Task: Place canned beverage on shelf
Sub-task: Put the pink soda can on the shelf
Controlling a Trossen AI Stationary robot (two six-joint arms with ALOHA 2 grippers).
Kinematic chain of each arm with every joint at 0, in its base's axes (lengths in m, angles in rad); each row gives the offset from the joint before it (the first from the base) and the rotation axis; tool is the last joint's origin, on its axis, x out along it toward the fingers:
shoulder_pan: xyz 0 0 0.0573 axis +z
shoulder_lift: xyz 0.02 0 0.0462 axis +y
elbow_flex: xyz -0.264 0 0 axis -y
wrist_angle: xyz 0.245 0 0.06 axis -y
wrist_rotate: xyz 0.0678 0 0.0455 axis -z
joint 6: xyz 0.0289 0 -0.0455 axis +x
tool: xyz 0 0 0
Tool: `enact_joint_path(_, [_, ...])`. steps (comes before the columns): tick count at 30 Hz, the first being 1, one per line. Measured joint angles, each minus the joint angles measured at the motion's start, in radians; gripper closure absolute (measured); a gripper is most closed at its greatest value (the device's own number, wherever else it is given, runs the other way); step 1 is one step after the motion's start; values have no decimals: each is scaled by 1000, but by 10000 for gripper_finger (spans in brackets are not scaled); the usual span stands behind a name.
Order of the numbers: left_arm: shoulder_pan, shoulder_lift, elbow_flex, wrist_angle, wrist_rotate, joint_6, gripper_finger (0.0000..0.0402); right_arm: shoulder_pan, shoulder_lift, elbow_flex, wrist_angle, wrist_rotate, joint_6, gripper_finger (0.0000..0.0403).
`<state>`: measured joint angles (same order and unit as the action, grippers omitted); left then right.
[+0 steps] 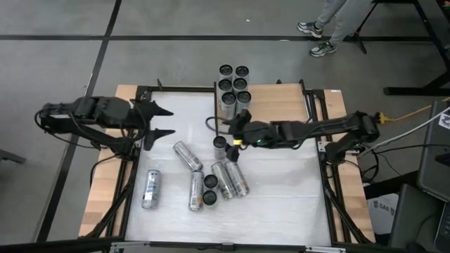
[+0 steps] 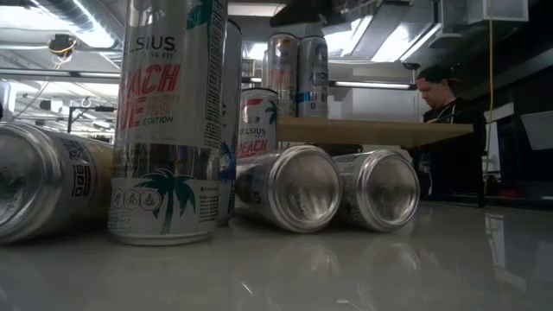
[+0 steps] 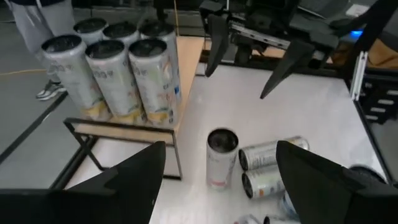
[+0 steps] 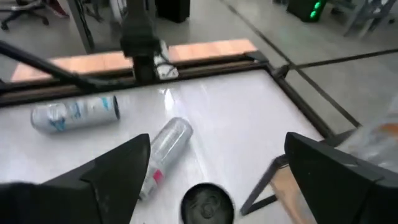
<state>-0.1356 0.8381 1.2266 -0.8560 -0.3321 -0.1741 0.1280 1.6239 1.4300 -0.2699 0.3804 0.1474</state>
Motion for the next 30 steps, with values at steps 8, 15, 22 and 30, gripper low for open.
enact_joint_path(8, [-5, -111, -149, 6, -1, -33, 106, -20, 102, 0, -33, 1, 2, 39])
enact_joint_path(15, [-5, -158, -277, 101, -1, -34, 106, -26, 160, 0, -44, -51, 4, 39])
enact_joint_path(22, [-5, -167, -374, 201, 2, -36, 106, -26, 192, -1, -49, -51, 5, 39])
enact_joint_path(30, [-5, -164, -410, 249, 5, -36, 106, -32, 196, -1, -83, -11, 8, 39])
